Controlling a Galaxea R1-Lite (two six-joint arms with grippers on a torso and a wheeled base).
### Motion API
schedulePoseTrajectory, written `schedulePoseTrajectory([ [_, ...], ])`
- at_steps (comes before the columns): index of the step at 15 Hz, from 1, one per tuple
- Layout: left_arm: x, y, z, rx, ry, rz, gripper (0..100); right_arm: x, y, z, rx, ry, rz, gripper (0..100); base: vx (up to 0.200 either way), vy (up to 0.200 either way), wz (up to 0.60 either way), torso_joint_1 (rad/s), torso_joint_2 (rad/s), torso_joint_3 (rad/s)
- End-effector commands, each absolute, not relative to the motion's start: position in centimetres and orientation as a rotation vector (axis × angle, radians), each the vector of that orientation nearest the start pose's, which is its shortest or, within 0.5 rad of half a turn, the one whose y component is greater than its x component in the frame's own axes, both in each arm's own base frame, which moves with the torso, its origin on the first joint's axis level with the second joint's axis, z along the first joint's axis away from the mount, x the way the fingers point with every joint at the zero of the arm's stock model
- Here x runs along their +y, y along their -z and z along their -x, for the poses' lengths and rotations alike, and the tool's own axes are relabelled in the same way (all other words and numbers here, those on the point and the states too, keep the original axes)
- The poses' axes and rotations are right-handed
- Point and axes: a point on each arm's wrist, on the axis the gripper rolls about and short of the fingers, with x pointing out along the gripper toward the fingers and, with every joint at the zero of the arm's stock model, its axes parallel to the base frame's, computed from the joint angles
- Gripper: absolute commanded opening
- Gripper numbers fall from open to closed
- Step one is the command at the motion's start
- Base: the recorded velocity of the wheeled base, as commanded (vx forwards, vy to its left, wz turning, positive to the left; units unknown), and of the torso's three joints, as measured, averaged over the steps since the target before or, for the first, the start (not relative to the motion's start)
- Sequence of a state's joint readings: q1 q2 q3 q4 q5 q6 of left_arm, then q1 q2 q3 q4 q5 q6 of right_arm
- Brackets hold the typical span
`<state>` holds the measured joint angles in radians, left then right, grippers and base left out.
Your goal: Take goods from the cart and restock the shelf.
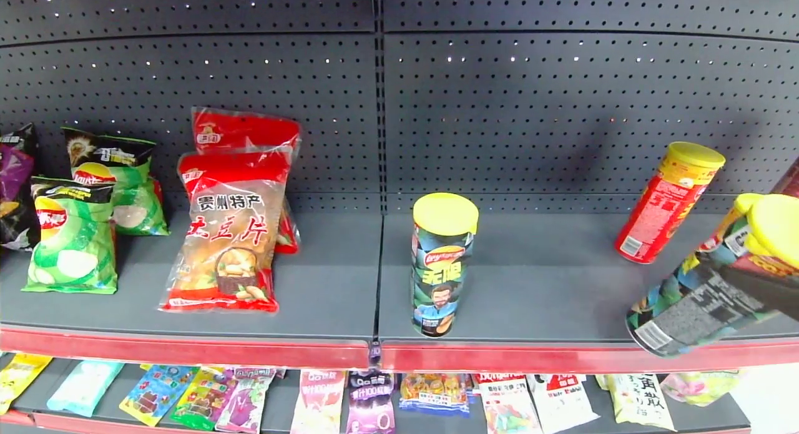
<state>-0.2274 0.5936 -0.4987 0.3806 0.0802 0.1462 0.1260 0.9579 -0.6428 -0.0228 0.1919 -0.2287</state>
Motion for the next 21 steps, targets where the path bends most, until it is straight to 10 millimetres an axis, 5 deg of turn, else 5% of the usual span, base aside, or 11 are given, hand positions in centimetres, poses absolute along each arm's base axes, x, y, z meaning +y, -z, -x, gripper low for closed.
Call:
schedulePoseTrajectory([
  [1, 0.0, -16.4, -0.8, 0.414, 0.171, -0.207, 100, 4.6, -24.4, -16.8, 0.29, -0.475, 0.224, 0, 0.0, 0.0, 0.0, 0.0, 0.0, 0.0],
  [2, 0.3, -15.4, 0.3, 0.369, 0.148, -0.196, 100, 6.6, -24.3, -20.1, 0.275, -0.52, 0.197, 0, 0.0, 0.0, 0.0, 0.0, 0.0, 0.0],
  [5, 0.5, -15.1, 1.4, 0.323, 0.035, -0.108, 100, 9.7, -22.6, -25.4, 0.197, -0.568, 0.196, 0, 0.0, 0.0, 0.0, 0.0, 0.0, 0.0],
  [12, 0.7, -11.5, 3.4, 0.233, 0.017, -0.082, 100, 15.2, -21.8, -29.8, 0.184, -0.674, 0.193, 0, 0.0, 0.0, 0.0, 0.0, 0.0, 0.0],
  [21, 0.3, -9.2, 2.6, 0.194, 0.164, -0.139, 100, 16.9, -22.4, -33.2, 0.274, -0.683, 0.203, 0, 0.0, 0.0, 0.0, 0.0, 0.0, 0.0],
])
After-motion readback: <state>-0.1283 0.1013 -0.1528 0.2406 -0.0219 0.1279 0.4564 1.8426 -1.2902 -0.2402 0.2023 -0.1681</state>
